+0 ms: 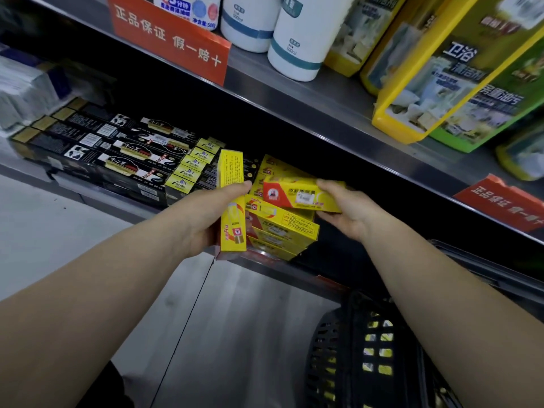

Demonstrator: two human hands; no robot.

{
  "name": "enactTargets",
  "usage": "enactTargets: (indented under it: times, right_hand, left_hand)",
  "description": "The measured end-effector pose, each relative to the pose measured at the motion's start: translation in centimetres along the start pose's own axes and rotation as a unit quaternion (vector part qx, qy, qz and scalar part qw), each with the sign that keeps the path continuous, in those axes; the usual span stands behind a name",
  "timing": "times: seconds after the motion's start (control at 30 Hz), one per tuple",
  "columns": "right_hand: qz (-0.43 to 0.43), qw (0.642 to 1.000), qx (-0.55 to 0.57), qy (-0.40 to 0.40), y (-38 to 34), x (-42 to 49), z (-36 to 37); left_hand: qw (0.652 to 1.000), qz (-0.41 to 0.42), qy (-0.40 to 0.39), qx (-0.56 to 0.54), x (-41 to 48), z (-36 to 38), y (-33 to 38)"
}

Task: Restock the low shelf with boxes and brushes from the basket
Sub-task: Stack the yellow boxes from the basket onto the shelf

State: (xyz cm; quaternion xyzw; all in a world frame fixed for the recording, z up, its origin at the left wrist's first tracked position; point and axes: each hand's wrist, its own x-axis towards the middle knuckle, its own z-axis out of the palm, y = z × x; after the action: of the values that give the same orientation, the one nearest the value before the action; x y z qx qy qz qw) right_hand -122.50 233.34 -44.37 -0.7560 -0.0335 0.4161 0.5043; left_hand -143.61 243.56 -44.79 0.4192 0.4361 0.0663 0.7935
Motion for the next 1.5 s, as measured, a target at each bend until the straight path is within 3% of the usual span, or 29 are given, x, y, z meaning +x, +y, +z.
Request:
enactTargets:
  times: [0.1,0.33,0.4,0.63,0.7,0.8,0.87,0.93,1.0,1.1,1.17,1.23,1.33,1.5]
  right_hand:
    - [0.001,0.985,-0.169,-0.030,1.3,0.8,0.0]
    - [-0.077,0.884,-0.449,-0.108,1.8,0.1,0.3]
    - [-0.111,0.858,-0.489,-0.114,1.9,-0.1,0.7]
    - [-0.125,0.833,-0.526,-0.117,1.4,-0.9,1.1]
    - [-0.189,0.806,-0.554,-0.081,0.7,-2.0,1.7]
    - [-0.376,0.747,-0.544,-0.069,-0.5,-4.5,2.9]
    - [-0.462,0.679,-0.564,-0.086,-0.9,-5.8,3.5]
    - [-0.484,0.648,-0.580,-0.098,-1.3,-6.3,3.4]
    - [-0.453,0.650,-0.603,-0.092,-1.5,-6.2,2.7]
    - [-0.374,0.732,-0.568,-0.041,-1.6,-5.6,0.7]
    - [-0.344,0.769,-0.537,0.030,-1.6,-4.5,-0.4]
    - [-0.296,0.768,-0.562,0.082,-1.7,-2.8,-1.0]
    - [-0.236,0.761,-0.599,0.076,-1.9,-0.1,-0.7]
    - [-0.146,0.785,-0.601,-0.030,0.0,2.5,1.3]
  left_hand:
    - [1.000,-0.014,-0.015,-0.001,0.1,0.5,-0.1]
    - [1.000,-0.013,-0.003,0.006,0.2,1.1,0.1]
    - [1.000,-0.013,0.001,0.008,0.2,1.2,0.2]
    - [0.999,0.003,0.039,0.021,0.4,0.8,0.6]
    - [0.995,0.022,0.055,0.084,0.6,0.6,0.5]
    - [0.965,0.090,0.102,0.226,0.6,0.5,0.5]
    - [0.950,0.112,0.072,0.282,0.0,0.7,0.9]
    - [0.952,0.122,0.002,0.282,-0.6,0.9,1.4]
    - [0.950,0.158,-0.003,0.268,-1.3,0.9,2.0]
    - [0.945,0.221,0.108,0.214,-0.5,0.5,2.2]
    - [0.929,0.234,0.132,0.256,-0.2,0.6,1.7]
    - [0.897,0.233,0.071,0.369,0.3,1.1,0.4]
    - [0.848,0.210,-0.025,0.486,0.8,1.7,-1.4]
    - [0.845,0.180,-0.046,0.502,1.2,1.9,-1.5]
